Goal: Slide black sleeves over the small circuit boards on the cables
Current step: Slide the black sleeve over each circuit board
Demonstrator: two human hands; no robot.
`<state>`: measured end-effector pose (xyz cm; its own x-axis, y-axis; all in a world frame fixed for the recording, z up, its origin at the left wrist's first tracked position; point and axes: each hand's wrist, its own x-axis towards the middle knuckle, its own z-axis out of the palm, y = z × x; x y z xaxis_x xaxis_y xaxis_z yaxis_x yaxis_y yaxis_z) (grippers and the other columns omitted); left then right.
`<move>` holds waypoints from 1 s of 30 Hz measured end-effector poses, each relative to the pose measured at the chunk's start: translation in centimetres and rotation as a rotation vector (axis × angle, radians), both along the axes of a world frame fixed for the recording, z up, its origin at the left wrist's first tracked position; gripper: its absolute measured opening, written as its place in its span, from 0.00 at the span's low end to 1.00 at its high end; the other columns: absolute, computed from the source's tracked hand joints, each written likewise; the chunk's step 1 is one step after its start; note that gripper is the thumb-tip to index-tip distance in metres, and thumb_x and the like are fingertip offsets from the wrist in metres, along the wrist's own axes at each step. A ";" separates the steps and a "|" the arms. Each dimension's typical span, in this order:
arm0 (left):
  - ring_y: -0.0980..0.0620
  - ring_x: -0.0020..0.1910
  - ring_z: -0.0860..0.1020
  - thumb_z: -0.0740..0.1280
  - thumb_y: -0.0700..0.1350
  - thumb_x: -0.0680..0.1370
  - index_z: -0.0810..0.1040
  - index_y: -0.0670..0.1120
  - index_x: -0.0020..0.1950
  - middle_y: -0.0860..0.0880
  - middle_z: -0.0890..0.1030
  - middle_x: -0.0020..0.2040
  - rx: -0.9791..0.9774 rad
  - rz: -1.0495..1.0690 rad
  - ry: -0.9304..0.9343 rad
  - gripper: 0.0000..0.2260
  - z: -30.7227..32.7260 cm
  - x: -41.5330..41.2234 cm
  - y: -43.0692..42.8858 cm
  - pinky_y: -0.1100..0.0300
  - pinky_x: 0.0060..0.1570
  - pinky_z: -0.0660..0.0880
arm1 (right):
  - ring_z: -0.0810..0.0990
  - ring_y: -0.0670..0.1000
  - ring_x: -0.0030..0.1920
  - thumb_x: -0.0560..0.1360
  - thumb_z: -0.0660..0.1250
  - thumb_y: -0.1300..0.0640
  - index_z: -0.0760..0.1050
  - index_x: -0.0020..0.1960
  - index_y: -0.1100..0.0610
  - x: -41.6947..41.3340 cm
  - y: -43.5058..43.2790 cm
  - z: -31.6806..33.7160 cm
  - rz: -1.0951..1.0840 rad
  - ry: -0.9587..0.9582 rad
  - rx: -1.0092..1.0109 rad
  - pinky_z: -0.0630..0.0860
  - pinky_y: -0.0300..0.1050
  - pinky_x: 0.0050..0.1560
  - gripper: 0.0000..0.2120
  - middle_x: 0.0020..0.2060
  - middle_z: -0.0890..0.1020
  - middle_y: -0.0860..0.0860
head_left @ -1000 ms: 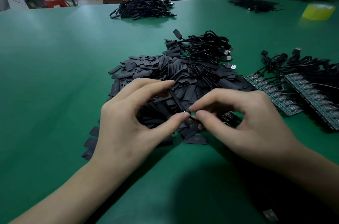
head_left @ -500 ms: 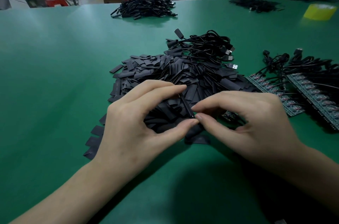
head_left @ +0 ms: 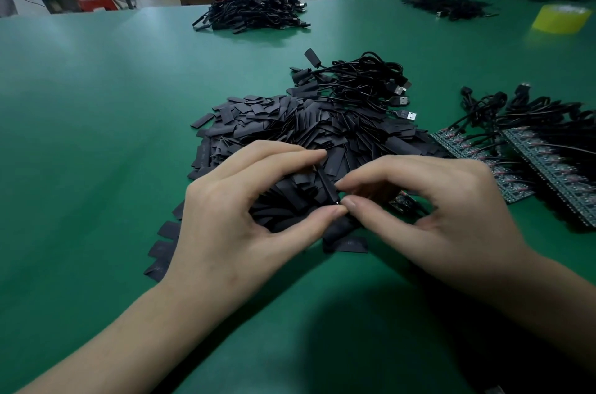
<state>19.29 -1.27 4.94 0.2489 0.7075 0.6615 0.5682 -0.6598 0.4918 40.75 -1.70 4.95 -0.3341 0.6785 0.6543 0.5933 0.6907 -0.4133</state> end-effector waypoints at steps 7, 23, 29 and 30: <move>0.59 0.55 0.81 0.78 0.52 0.71 0.85 0.45 0.58 0.53 0.83 0.53 -0.027 -0.030 0.011 0.18 -0.2 -0.1 0.2 0.67 0.58 0.73 | 0.83 0.45 0.38 0.76 0.73 0.57 0.85 0.48 0.53 0.0 -0.2 0.1 -0.035 -0.094 0.081 0.79 0.46 0.40 0.03 0.39 0.85 0.45; 0.54 0.54 0.83 0.76 0.54 0.72 0.82 0.52 0.62 0.56 0.83 0.54 -0.179 0.098 -0.289 0.20 -0.9 -0.8 1.3 0.57 0.57 0.80 | 0.81 0.43 0.42 0.77 0.65 0.43 0.80 0.46 0.46 -0.4 -0.1 0.3 -0.050 -0.227 -0.301 0.77 0.49 0.43 0.08 0.38 0.82 0.39; 0.55 0.58 0.80 0.74 0.56 0.73 0.76 0.50 0.71 0.57 0.81 0.58 -0.191 0.097 -0.252 0.27 -1.2 -0.8 1.5 0.62 0.58 0.77 | 0.81 0.57 0.32 0.76 0.71 0.45 0.83 0.45 0.51 0.2 0.5 2.6 -0.008 0.244 -0.499 0.77 0.50 0.31 0.09 0.35 0.84 0.50; 0.56 0.58 0.80 0.73 0.55 0.74 0.76 0.50 0.71 0.56 0.81 0.58 -0.187 0.089 -0.213 0.27 -1.3 -0.8 1.5 0.61 0.59 0.77 | 0.80 0.51 0.31 0.75 0.70 0.45 0.84 0.46 0.51 0.8 1.1 3.6 -0.038 0.311 -0.488 0.75 0.41 0.28 0.10 0.35 0.84 0.50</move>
<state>18.48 0.27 3.65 0.0500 0.8351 0.5478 0.4910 -0.4982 0.7146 41.57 -0.59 8.59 -0.1459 0.9341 0.3259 0.4140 0.3568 -0.8374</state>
